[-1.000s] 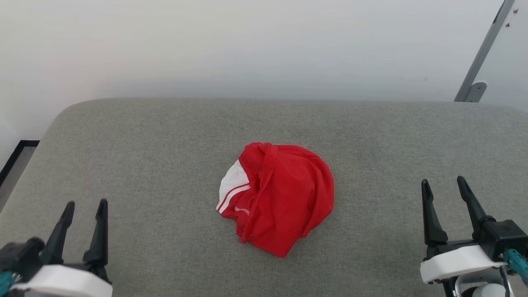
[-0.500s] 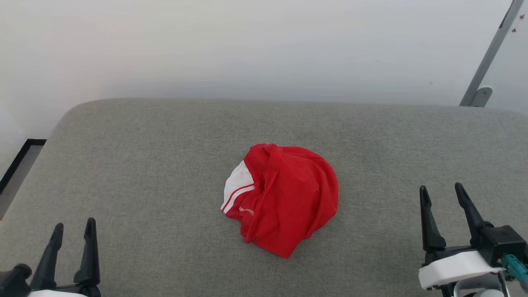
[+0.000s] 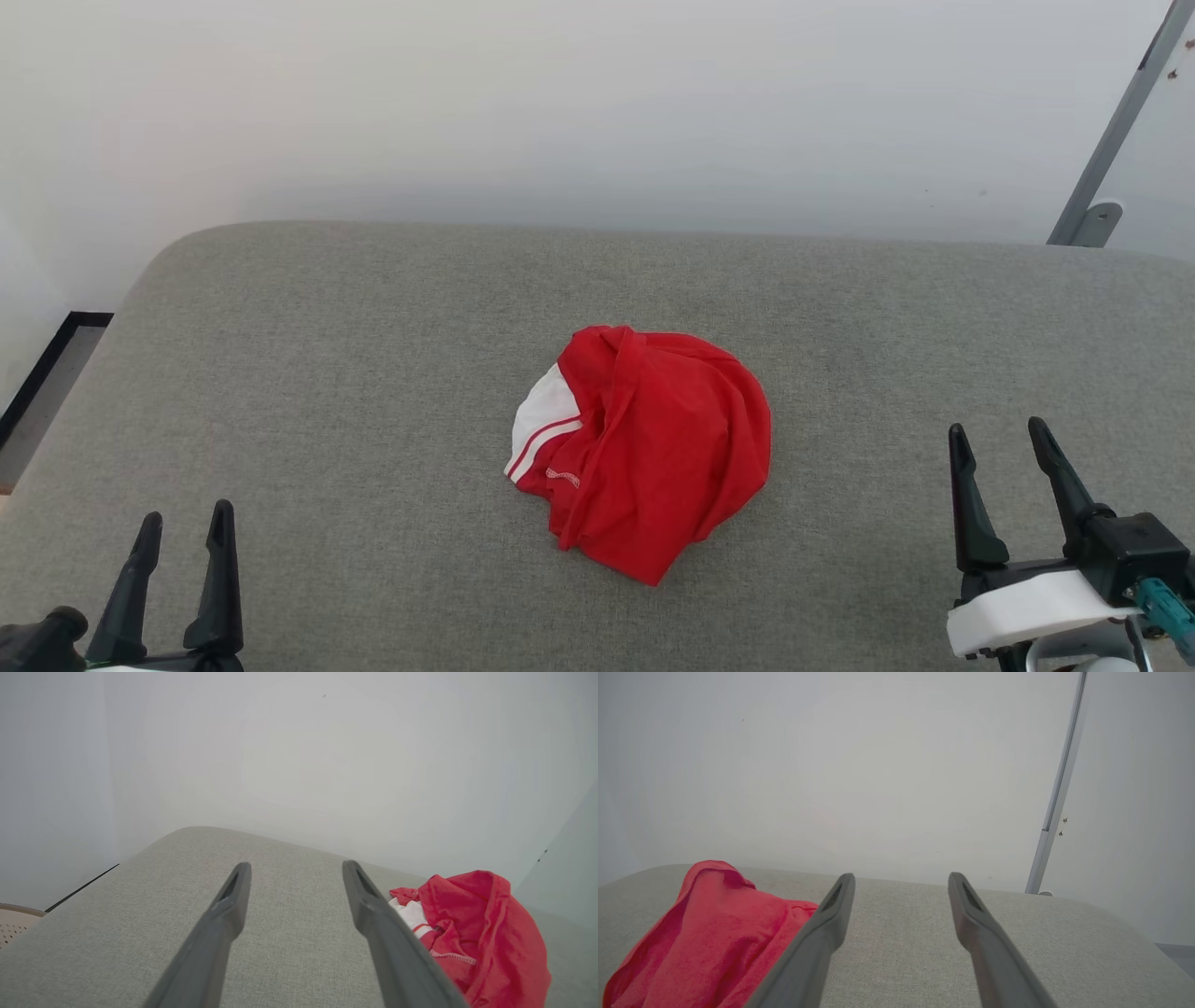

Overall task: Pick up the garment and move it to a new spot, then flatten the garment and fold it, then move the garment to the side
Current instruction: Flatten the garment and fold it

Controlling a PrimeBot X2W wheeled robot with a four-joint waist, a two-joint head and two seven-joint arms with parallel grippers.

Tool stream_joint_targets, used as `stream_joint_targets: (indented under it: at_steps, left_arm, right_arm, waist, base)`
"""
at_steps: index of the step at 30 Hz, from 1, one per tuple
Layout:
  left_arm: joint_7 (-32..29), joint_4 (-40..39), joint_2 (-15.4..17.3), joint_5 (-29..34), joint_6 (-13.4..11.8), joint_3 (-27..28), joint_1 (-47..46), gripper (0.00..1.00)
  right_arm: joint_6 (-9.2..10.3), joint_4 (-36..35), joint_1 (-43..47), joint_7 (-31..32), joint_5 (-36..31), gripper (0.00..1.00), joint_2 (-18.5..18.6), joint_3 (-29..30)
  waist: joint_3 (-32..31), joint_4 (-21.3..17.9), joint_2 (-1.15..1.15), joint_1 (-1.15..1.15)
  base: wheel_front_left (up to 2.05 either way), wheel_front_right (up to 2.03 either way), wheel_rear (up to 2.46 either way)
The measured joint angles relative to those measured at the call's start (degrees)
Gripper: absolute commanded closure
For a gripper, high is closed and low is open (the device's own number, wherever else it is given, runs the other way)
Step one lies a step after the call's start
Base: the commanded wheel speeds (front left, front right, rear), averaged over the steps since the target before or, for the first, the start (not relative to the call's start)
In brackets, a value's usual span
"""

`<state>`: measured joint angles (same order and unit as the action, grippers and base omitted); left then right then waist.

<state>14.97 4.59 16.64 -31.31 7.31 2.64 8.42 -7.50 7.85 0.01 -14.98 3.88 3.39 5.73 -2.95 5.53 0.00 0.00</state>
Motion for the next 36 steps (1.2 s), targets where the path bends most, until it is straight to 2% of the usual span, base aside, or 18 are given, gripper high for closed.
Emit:
stream_joint_targets:
  at_steps: [5, 10, 23, 30, 36]
  left_arm:
    - [0.0, 0.2, 0.4, -0.6, 0.0, -0.8, 0.0, 0.0]
    - [-1.2, 2.2, 3.8, -3.9, 0.0, -5.6, -3.0, 0.0]
    - [-19.1, 7.7, 15.2, -15.8, 0.0, -24.0, -25.9, 0.0]
    - [-29.8, 16.8, 18.9, -22.0, 0.0, -33.4, -37.8, 0.0]
    - [-36.9, 23.9, 20.0, -24.7, 0.0, -39.9, -44.3, 0.0]
  right_arm:
    - [0.0, 0.0, 0.0, 0.0, -0.1, 0.0, 0.0, -0.1]
    - [0.0, -0.1, -0.3, 0.0, -0.4, 0.0, -0.1, -0.5]
    - [0.0, -0.8, -4.1, 0.0, -0.9, 0.0, -0.2, -3.1]
    - [0.0, -1.1, -6.9, 0.0, -0.9, 0.0, -0.3, -4.4]
    - [0.0, -1.6, -8.2, 0.0, -0.6, 0.0, -0.4, -4.7]
  waist:
    - [0.2, -0.2, 0.0, 0.0]
    - [0.8, -1.0, 0.0, 0.0]
    - [5.3, -6.5, 0.0, 0.0]
    - [8.9, -10.9, 0.0, 0.0]
    - [11.8, -14.2, 0.0, 0.0]
  base:
    - [0.0, 0.0, 0.0]
    - [0.0, 0.0, 0.0]
    - [0.0, 0.0, 0.0]
    - [0.0, 0.0, 0.0]
    - [0.0, 0.0, 0.0]
